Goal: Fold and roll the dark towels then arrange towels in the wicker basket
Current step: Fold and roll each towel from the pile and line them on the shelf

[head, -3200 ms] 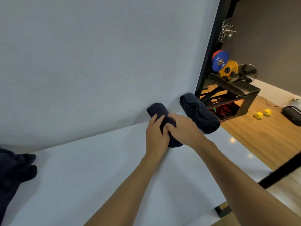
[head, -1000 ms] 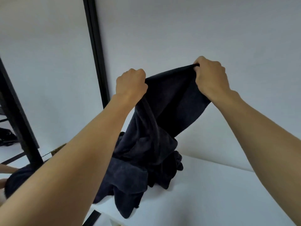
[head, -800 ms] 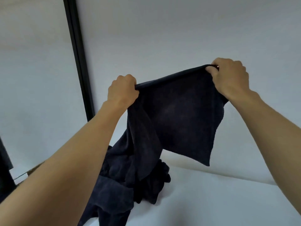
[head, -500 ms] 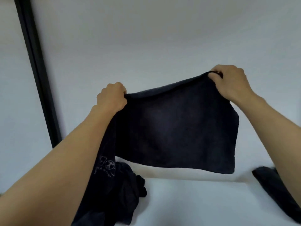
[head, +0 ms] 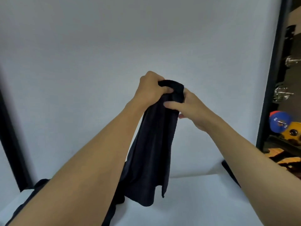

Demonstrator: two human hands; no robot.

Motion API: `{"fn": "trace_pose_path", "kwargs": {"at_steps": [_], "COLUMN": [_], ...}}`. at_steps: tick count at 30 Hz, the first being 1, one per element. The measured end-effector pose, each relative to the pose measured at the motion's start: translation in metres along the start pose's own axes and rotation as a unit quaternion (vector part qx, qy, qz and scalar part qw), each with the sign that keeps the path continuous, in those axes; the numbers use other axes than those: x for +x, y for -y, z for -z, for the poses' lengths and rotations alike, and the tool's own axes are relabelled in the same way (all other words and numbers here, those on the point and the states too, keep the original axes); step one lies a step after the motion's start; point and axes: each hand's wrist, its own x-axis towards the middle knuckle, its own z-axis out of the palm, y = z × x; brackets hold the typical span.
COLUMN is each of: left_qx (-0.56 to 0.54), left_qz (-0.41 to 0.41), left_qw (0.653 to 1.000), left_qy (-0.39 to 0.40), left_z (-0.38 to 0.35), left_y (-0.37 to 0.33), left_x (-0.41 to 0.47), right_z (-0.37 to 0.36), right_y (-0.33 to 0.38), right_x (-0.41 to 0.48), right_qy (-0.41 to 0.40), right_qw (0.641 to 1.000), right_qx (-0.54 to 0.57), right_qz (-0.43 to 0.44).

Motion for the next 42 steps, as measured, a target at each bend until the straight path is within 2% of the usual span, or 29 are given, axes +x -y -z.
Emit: {"fn": "trace_pose_path", "kwargs": {"at_steps": [3, 7, 11, 14, 16, 18, 21, 23, 25, 27, 29, 32, 36, 42], "left_qx": [-0.067, -0.068, -0.108, -0.148, -0.138, -0.12, -0.168, -0.226, -0.294, -0.332, -0.339, -0.344, -0.36, -0.332], "left_qz": [0.003, -0.001, 0.045, 0.072, 0.079, 0.084, 0.104, 0.102, 0.085, 0.061, 0.037, 0.019, 0.011, 0.032], "left_qw": [0.995, 0.991, 0.98, 0.973, 0.975, 0.976, 0.966, 0.954, 0.935, 0.924, 0.919, 0.913, 0.902, 0.906], "left_qy": [-0.067, -0.111, -0.161, -0.16, -0.153, -0.159, -0.166, -0.171, -0.178, -0.182, -0.197, -0.216, -0.238, -0.26], "left_z": [0.006, 0.032, 0.078, 0.103, 0.114, 0.126, 0.145, 0.154, 0.16, 0.162, 0.161, 0.158, 0.154, 0.146], "left_y": [-0.007, -0.014, -0.001, -0.004, -0.01, -0.019, -0.041, -0.061, -0.079, -0.094, -0.108, -0.12, -0.126, -0.13], "left_x": [0.009, 0.025, 0.046, 0.057, 0.062, 0.071, 0.092, 0.103, 0.114, 0.121, 0.127, 0.136, 0.139, 0.119], "right_z": [-0.013, 0.013, 0.078, 0.115, 0.138, 0.16, 0.188, 0.2, 0.208, 0.213, 0.217, 0.219, 0.226, 0.233], "right_y": [-0.029, -0.06, -0.058, -0.029, -0.004, 0.026, 0.079, 0.116, 0.146, 0.168, 0.179, 0.183, 0.178, 0.171], "right_x": [-0.018, -0.026, -0.014, 0.009, 0.034, 0.062, 0.095, 0.108, 0.12, 0.129, 0.135, 0.143, 0.148, 0.119], "right_qy": [0.052, 0.058, -0.028, -0.065, -0.109, -0.17, -0.286, -0.347, -0.362, -0.327, -0.287, -0.285, -0.294, -0.294], "right_qw": [0.997, 0.991, 0.99, 0.976, 0.947, 0.903, 0.843, 0.836, 0.882, 0.938, 0.954, 0.946, 0.93, 0.925], "right_qx": [-0.038, -0.088, -0.12, -0.207, -0.302, -0.39, -0.448, -0.417, -0.289, -0.089, 0.024, 0.045, 0.012, 0.005], "right_qz": [-0.036, -0.086, -0.067, -0.02, 0.023, 0.059, 0.079, 0.084, 0.091, 0.076, 0.087, 0.15, 0.22, 0.243]}}
